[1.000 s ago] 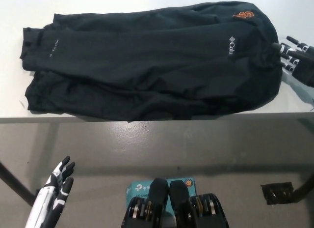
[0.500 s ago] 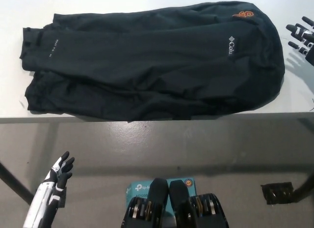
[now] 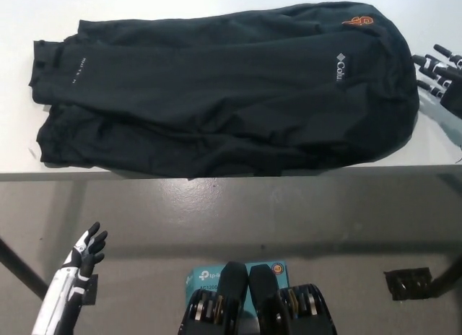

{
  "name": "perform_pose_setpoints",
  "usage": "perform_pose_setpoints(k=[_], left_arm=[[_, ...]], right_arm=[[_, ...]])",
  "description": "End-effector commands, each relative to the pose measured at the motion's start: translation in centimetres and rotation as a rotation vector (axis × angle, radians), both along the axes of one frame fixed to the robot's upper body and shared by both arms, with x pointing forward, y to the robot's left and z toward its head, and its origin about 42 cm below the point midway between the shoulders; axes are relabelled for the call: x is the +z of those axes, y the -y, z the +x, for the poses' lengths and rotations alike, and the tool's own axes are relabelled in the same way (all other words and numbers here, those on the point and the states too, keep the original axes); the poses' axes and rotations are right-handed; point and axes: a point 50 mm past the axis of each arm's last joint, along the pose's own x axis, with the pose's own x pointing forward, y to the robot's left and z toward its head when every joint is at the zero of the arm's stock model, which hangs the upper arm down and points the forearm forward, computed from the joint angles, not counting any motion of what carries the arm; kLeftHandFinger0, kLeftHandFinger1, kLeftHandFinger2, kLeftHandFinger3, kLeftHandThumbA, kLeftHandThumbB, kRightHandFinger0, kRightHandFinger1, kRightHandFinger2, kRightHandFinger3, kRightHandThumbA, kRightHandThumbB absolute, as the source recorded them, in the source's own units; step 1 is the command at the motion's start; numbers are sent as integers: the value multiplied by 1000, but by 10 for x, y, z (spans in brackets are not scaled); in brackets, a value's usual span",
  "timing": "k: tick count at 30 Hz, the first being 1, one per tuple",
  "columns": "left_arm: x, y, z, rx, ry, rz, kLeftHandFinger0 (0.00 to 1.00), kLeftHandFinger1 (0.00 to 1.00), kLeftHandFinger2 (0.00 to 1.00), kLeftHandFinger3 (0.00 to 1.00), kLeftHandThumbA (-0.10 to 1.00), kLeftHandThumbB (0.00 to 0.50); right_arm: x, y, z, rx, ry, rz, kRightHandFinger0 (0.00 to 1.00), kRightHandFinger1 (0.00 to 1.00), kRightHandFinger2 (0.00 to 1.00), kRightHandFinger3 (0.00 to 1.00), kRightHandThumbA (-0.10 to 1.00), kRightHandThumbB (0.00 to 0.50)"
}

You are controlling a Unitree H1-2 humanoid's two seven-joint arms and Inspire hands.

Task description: The robot grabs the right edges of the black jacket on the table, and folds it in half

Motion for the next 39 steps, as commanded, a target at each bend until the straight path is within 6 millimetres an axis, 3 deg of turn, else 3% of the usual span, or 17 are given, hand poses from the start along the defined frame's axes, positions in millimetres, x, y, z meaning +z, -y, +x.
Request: perform_pose_setpoints(k=[1, 4, 8, 9, 10, 13, 22, 26, 27, 28, 39], left_arm=[[8, -5, -2, -15, 48, 17, 1000, 1000, 1000, 1000, 994, 40], [9, -5, -1, -15, 48, 16, 1000, 1000, 1000, 1000, 993, 46], [10, -6, -1, -9, 43, 3, 1000, 1000, 1000, 1000, 980, 58], [10, -6, -1, -10, 44, 6, 1000, 1000, 1000, 1000, 980, 63], [11, -6, -1, -11, 47, 14, 1000, 1000, 1000, 1000, 984, 61], [10, -7, 0, -10, 48, 14, 1000, 1000, 1000, 1000, 988, 67], [11, -7, 1, -9, 49, 20, 1000, 1000, 1000, 1000, 998, 66], [10, -7, 1, -21, 48, 11, 1000, 1000, 1000, 1000, 1000, 59], [11, -6, 2, -20, 51, 13, 1000, 1000, 1000, 1000, 1000, 67], [11, -6, 2, -20, 51, 13, 1000, 1000, 1000, 1000, 1000, 68], [13, -7, 1, -23, 58, 6, 1000, 1000, 1000, 1000, 964, 72]], right_arm=[[20, 5, 5, 11, 97, -53, 1000, 1000, 1000, 1000, 1000, 414], [21, 8, 5, 13, 100, -59, 1000, 1000, 1000, 1000, 1000, 397], [22, 8, 6, 14, 106, -66, 1000, 1000, 1000, 1000, 1000, 421], [23, 9, 7, 16, 111, -72, 1000, 1000, 1000, 1000, 1000, 471], [31, 8, 8, 15, 143, -80, 1000, 1000, 1000, 1000, 1000, 432], [36, 11, 9, 6, 150, -78, 1000, 1000, 1000, 1000, 1000, 396], [40, 15, 9, 3, 149, -78, 1000, 1000, 1000, 1000, 1000, 367], [32, 15, 6, 7, 131, -80, 1000, 1000, 1000, 1000, 1000, 355], [22, 12, 5, 20, 117, -67, 1000, 1000, 1000, 1000, 1000, 429], [22, 12, 5, 20, 117, -67, 1000, 1000, 1000, 1000, 1000, 433], [7, -3, 7, 15, 84, -48, 1000, 1000, 1000, 1000, 1000, 395]])
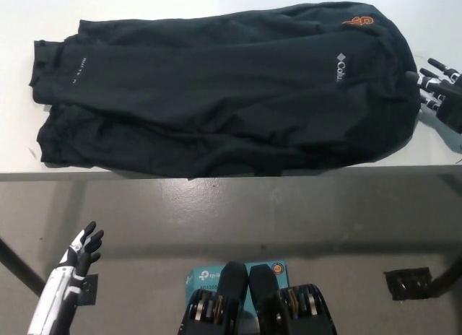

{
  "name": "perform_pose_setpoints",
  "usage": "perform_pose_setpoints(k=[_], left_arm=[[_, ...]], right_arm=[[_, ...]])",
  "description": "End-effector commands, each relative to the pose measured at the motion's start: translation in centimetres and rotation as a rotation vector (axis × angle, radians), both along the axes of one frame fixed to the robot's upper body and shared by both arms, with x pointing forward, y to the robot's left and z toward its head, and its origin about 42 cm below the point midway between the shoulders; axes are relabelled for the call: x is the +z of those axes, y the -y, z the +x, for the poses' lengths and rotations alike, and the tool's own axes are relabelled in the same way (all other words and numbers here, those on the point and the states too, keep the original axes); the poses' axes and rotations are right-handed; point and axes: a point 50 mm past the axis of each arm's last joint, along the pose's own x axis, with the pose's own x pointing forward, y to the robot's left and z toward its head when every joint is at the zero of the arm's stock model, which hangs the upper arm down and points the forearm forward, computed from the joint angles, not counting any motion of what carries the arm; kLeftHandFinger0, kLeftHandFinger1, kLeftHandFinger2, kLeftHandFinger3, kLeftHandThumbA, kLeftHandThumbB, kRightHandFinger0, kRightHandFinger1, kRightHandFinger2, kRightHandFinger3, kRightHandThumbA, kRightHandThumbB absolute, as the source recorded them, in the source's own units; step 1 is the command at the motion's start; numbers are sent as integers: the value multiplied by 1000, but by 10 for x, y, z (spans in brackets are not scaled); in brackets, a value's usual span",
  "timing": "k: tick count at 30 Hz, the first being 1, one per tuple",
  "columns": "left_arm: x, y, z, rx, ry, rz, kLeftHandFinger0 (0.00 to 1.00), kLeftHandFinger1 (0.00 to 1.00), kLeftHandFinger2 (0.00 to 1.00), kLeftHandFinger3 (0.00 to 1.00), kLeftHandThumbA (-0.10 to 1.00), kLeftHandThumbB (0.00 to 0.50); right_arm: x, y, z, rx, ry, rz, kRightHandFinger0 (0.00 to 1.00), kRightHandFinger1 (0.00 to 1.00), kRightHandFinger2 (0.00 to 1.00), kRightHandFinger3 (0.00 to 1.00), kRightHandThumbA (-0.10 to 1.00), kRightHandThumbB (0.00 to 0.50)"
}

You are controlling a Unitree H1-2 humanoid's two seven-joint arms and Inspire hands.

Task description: The robot grabs the right edges of the black jacket on the table, and folds it in half

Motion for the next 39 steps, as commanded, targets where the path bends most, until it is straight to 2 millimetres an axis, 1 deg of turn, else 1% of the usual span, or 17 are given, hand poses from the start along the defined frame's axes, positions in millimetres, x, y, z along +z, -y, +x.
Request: perform_pose_setpoints(k=[1, 8, 11, 13, 17, 19, 21, 24, 26, 27, 28, 29, 31, 37, 38, 39], left_arm=[[12, -2, 0, -27, 57, 0, 1000, 1000, 1000, 1000, 955, 71], [16, -3, 1, -40, 67, 9, 1000, 1000, 1000, 1000, 977, 80], [16, -2, 1, -41, 69, 13, 1000, 1000, 1000, 1000, 985, 94], [17, -1, 3, -45, 71, 14, 1000, 1000, 1000, 1000, 981, 99], [18, -1, 3, -49, 75, 10, 1000, 1000, 1000, 1000, 957, 75], [18, -2, 4, -50, 76, 9, 1000, 1000, 1000, 1000, 940, 65], [18, -2, 3, -51, 75, 9, 1000, 1000, 1000, 1000, 935, 62], [18, -4, 4, -49, 79, 9, 1000, 1000, 1000, 1000, 920, 60], [18, -4, 4, -42, 76, 7, 1000, 1000, 1000, 1000, 909, 67], [18, -5, 4, -41, 74, 6, 1000, 1000, 1000, 1000, 907, 68], [18, -5, 4, -42, 76, 14, 1000, 1000, 1000, 1000, 909, 66], [18, -5, 4, -42, 77, 18, 1000, 1000, 1000, 1000, 912, 66], [18, -6, 4, -42, 76, 28, 1000, 1000, 1000, 1000, 932, 69], [19, -6, 4, -48, 75, 7, 1000, 1000, 1000, 1000, 910, 64], [19, -6, 5, -46, 77, 20, 1000, 1000, 1000, 1000, 918, 82], [20, -6, 6, -45, 78, 21, 1000, 1000, 1000, 1000, 922, 83]], right_arm=[[26, -1, 10, 1, 90, -11, 1000, 1000, 1000, 1000, 1000, 390], [23, -3, 11, -1, 80, -4, 1000, 1000, 1000, 1000, 1000, 384], [25, -9, 13, 2, 79, -3, 1000, 1000, 1000, 1000, 1000, 386], [27, -16, 15, 7, 81, 18, 1000, 1000, 1000, 1000, 1000, 398], [27, -27, 18, 16, 66, 92, 1000, 1000, 1000, 1000, 1000, 411], [26, -32, 19, 22, 63, 163, 1000, 1000, 1000, 1000, 1000, 415], [27, -36, 20, 31, 66, 218, 1000, 1000, 1000, 1000, 1000, 425], [29, -41, 22, 33, 76, 376, 1000, 1000, 1000, 1000, 1000, 427], [30, -43, 22, 41, 75, 453, 1000, 1000, 1000, 1000, 1000, 451], [30, -44, 22, 42, 77, 472, 1000, 1000, 1000, 1000, 1000, 454], [31, -46, 22, 59, 83, 490, 1000, 1000, 1000, 1000, 1000, 492], [30, -46, 22, 65, 85, 495, 1000, 1000, 1000, 1000, 1000, 497], [29, -47, 21, 83, 86, 513, 1000, 1000, 1000, 1000, 1000, 500], [23, -53, 19, 136, 85, 547, 1000, 1000, 1000, 1000, 1000, 500], [24, -55, 19, 141, 86, 535, 1000, 1000, 1000, 1000, 1000, 500], [24, -55, 20, 142, 86, 534, 1000, 1000, 1000, 1000, 1000, 500]])
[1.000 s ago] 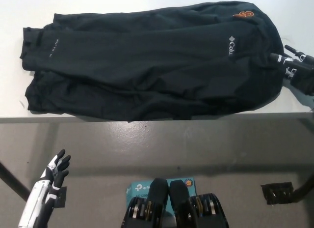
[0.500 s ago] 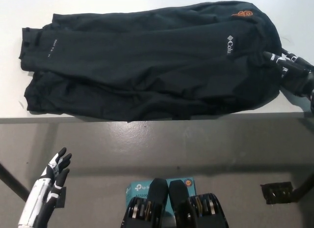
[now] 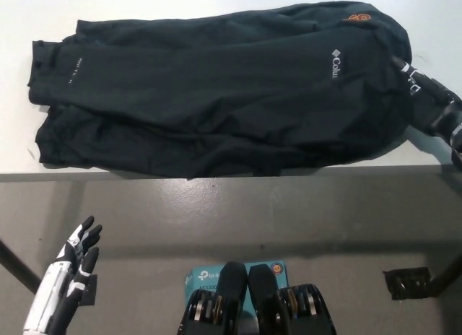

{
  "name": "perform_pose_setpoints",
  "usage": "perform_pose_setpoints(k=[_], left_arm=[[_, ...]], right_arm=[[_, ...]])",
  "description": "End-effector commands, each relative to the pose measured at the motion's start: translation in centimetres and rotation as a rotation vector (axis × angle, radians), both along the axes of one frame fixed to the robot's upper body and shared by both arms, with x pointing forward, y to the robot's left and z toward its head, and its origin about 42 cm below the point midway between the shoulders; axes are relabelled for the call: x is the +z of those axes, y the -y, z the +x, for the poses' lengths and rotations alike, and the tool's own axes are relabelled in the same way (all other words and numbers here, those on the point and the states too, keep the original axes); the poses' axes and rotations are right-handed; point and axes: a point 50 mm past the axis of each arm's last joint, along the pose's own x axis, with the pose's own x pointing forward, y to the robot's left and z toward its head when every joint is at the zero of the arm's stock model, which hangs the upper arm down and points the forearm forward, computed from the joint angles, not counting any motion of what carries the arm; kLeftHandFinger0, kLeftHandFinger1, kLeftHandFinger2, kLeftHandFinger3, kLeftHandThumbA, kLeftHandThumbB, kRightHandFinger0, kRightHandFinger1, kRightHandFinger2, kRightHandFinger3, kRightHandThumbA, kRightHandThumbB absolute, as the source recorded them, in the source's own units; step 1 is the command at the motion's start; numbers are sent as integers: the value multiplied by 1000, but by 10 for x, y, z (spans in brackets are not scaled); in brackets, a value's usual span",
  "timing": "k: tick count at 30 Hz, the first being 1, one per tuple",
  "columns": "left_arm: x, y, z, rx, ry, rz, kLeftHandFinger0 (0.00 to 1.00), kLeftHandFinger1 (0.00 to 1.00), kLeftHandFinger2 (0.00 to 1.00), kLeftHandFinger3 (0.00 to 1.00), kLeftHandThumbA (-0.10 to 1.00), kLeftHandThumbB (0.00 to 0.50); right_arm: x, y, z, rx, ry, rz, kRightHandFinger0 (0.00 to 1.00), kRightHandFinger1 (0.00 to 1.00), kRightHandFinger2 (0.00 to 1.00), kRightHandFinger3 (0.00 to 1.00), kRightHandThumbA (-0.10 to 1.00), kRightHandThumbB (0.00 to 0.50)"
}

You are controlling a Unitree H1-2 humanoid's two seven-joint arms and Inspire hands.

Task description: The robot grabs the right edges of the black jacket on the table, and folds it in half

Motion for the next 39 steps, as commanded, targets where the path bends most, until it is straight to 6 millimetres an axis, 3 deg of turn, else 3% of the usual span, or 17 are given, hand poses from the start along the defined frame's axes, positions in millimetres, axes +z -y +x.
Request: perform_pose_setpoints(k=[1, 5, 9, 11, 15, 16, 17, 18, 19, 20, 22, 23, 24, 25, 34, 35, 39], left_arm=[[13, -2, 3, -31, 62, 13, 1000, 1000, 1000, 1000, 928, 84], [15, -2, 4, -36, 66, 6, 1000, 1000, 1000, 1000, 928, 66], [16, -2, 5, -36, 69, 7, 1000, 1000, 1000, 1000, 929, 74], [15, -1, 5, -37, 68, 3, 1000, 1000, 1000, 1000, 935, 83], [15, -1, 6, -37, 67, 12, 1000, 1000, 1000, 1000, 946, 79], [16, -2, 6, -35, 69, 13, 1000, 1000, 1000, 1000, 945, 80], [17, -2, 6, -35, 69, 15, 1000, 1000, 1000, 1000, 944, 79], [18, -2, 7, -37, 70, 11, 1000, 1000, 1000, 1000, 944, 81], [18, -2, 8, -38, 72, 11, 1000, 1000, 1000, 1000, 944, 81], [18, -2, 8, -39, 72, 12, 1000, 1000, 1000, 1000, 945, 81], [18, -2, 8, -39, 72, 12, 1000, 1000, 1000, 1000, 945, 81], [20, -2, 10, -37, 76, 18, 1000, 1000, 1000, 1000, 944, 97], [20, -2, 11, -38, 79, 17, 1000, 1000, 1000, 1000, 944, 78], [21, -2, 11, -39, 82, 14, 1000, 1000, 1000, 1000, 944, 74], [20, -3, 13, -33, 81, 32, 1000, 1000, 1000, 1000, 972, 97], [21, -3, 14, -35, 82, 33, 1000, 1000, 1000, 1000, 972, 99], [21, -1, 16, -45, 84, 23, 1000, 1000, 1000, 1000, 970, 86]], right_arm=[[38, -18, 15, 88, 113, 10, 1000, 1000, 1000, 1000, 1000, 500], [39, -24, 17, 150, 111, -183, 1000, 1000, 1000, 1000, 999, 500], [44, -39, 21, 259, 82, -481, 1000, 1000, 1000, 1000, 882, 500], [47, -47, 23, 298, 85, -594, 1000, 1000, 1000, 1000, 907, 500], [56, -65, 28, 327, 68, -721, 1000, 1000, 1000, 1000, 737, 500], [58, -72, 32, 292, 69, -846, 916, 1000, 1000, 1000, 557, 456], [58, -76, 34, 210, 80, -993, 338, 510, 764, 1000, 283, 445], [61, -86, 37, 127, 92, -1180, 14, 147, 457, 524, -19, 369], [62, -89, 37, 124, 121, -1210, 3, 145, 499, 366, -84, 320], [62, -91, 37, 125, 133, -1216, 0, 220, 644, 315, -99, 293], [62, -91, 37, 121, 134, -1221, 0, 286, 707, 313, -100, 288], [60, -92, 36, 81, 153, -1203, 75, 503, 884, 547, -100, 168], [55, -91, 35, 44, 155, -1168, 79, 532, 879, 724, -100, 188], [55, -91, 35, 34, 152, -1159, 69, 527, 868, 838, -100, 174], [52, -76, 33, -80, 160, -1019, 9, 514, 868, 842, -100, 150], [53, -69, 32, -124, 174, -937, 1, 518, 868, 816, -100, 159], [53, -61, 30, -166, 191, -910, 0, 495, 817, 743, -100, 175]])
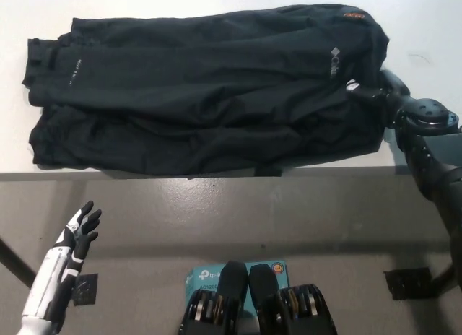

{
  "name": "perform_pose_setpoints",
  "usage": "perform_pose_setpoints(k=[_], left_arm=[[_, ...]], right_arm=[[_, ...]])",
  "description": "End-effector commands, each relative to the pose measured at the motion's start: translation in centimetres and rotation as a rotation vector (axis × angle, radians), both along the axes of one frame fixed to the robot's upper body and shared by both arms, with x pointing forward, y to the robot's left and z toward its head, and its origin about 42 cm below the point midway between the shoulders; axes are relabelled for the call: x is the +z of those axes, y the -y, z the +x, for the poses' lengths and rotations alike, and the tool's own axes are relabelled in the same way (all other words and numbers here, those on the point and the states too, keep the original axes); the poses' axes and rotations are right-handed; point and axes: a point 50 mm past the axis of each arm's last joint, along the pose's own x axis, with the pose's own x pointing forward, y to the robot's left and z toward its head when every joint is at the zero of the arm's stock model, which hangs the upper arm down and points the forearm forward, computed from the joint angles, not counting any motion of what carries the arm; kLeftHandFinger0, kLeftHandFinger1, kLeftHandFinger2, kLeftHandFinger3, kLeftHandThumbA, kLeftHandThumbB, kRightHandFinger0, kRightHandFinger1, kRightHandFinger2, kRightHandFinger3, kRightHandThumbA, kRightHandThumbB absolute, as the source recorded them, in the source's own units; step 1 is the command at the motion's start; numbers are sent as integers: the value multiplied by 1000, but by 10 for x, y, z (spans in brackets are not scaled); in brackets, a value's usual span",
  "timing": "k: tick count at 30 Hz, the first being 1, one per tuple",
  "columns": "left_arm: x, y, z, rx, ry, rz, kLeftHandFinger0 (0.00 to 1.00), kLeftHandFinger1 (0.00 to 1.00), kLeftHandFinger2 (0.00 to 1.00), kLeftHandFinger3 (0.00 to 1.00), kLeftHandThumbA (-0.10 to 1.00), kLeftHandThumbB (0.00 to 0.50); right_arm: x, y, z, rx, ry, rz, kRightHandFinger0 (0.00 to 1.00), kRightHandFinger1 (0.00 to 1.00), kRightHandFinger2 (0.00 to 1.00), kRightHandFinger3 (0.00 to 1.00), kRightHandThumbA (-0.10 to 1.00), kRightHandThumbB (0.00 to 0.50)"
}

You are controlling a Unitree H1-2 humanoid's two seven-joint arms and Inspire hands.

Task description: The robot grabs the right edges of the black jacket on the table, and folds it in half

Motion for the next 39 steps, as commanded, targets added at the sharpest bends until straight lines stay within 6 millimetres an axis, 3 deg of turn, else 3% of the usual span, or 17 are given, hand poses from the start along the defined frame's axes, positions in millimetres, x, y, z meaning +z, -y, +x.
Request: perform_pose_setpoints(k=[1, 3, 5, 6, 9, 11, 14, 17, 19, 20, 22, 24, 27, 29, 33, 38, 39], left_arm=[[10, -1, 2, -34, 39, 13, 1000, 1000, 1000, 1000, 970, 86], [9, -2, 3, -38, 36, 14, 1000, 1000, 1000, 1000, 977, 94], [9, -2, 3, -38, 37, 10, 1000, 1000, 1000, 1000, 973, 94], [10, -2, 5, -40, 40, 20, 1000, 1000, 1000, 1000, 973, 98], [10, -1, 5, -40, 40, 20, 1000, 1000, 1000, 1000, 973, 99], [10, 0, 4, -38, 35, 18, 1000, 1000, 1000, 1000, 970, 93], [10, 0, 4, -38, 35, 18, 1000, 1000, 1000, 1000, 968, 93], [8, -1, 3, -37, 34, 19, 1000, 1000, 1000, 1000, 978, 106], [9, -1, 4, -38, 35, 17, 1000, 1000, 1000, 1000, 981, 106], [10, -1, 5, -41, 35, 17, 1000, 1000, 1000, 1000, 981, 106], [10, -1, 5, -41, 35, 17, 1000, 1000, 1000, 1000, 981, 106], [10, -2, 4, -40, 25, 22, 1000, 1000, 1000, 1000, 993, 109], [10, -2, 4, -44, 27, 22, 1000, 1000, 1000, 1000, 995, 115], [11, -1, 4, -43, 28, 25, 1000, 1000, 1000, 1000, 998, 104], [11, -1, 3, -41, 28, 27, 1000, 1000, 1000, 1000, 1000, 94], [11, 0, 3, -47, 30, 18, 1000, 1000, 1000, 1000, 1000, 127], [11, 0, 3, -46, 29, 20, 1000, 1000, 1000, 1000, 1000, 127]], right_arm=[[39, 11, 9, -63, 181, 37, 0, 494, 817, 743, -100, 175], [47, 32, 9, -123, 214, 77, 23, 539, 875, 807, -100, 146], [54, 42, 9, -151, 234, 103, 0, 522, 858, 787, -100, 123], [68, 54, 11, -197, 264, 118, 12, 522, 860, 789, -100, 136], [70, 56, 11, -204, 268, 121, 16, 522, 863, 791, -100, 136], [97, 78, 11, -255, 331, 126, 23, 516, 830, 778, -100, 156], [97, 78, 11, -257, 331, 127, 25, 515, 825, 776, -100, 157], [131, 97, 11, -267, 383, 2, 55, 556, 886, 849, -100, 188], [137, 97, 11, -268, 391, -10, 66, 564, 891, 864, -100, 175], [156, 98, 12, -260, 424, -57, 23, 518, 849, 860, -100, 189], [157, 98, 12, -259, 426, -62, 5, 495, 848, 859, -100, 187], [179, 88, 14, -230, 477, -100, 0, 461, 824, 859, -100, 166], [192, 74, 14, -191, 527, -154, 0, 479, 826, 883, -100, 156], [203, 57, 14, -159, 555, -216, 0, 434, 781, 807, -100, 160], [225, 17, 11, -72, 639, -399, 0, 422, 776, 776, -100, 188], [262, -54, 3, 66, 773, -556, 0, 386, 803, 846, -100, 154], [264, -59, 2, 84, 785, -559, 0, 382, 802, 847, -100, 152]])
